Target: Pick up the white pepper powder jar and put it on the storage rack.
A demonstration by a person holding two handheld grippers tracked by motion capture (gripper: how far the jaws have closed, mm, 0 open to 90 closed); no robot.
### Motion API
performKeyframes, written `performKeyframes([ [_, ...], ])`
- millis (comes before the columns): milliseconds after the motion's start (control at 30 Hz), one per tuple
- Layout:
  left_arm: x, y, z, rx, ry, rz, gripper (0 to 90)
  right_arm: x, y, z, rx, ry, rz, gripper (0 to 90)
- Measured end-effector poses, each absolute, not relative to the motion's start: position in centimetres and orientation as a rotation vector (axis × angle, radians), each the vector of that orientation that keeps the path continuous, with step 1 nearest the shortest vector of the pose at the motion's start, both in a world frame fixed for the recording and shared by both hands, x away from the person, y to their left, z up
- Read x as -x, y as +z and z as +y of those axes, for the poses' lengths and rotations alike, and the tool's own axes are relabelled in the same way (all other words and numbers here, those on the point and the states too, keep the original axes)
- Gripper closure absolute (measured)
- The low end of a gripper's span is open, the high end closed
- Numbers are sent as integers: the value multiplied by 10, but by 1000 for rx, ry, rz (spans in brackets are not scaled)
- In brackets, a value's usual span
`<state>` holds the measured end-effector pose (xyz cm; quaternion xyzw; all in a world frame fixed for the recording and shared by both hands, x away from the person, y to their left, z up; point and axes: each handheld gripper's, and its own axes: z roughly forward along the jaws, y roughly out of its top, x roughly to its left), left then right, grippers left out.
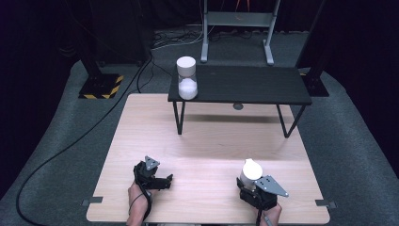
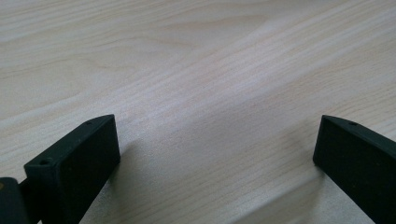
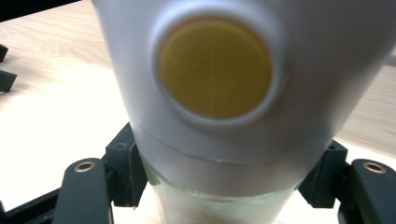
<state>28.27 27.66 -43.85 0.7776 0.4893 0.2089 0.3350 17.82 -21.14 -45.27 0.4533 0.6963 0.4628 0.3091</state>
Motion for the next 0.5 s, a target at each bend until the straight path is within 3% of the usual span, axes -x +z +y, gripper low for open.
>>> performKeyframes([
  [500, -283, -438, 277, -2029, 545, 1277, 3, -178, -438, -222, -1215, 1202, 1810, 303],
])
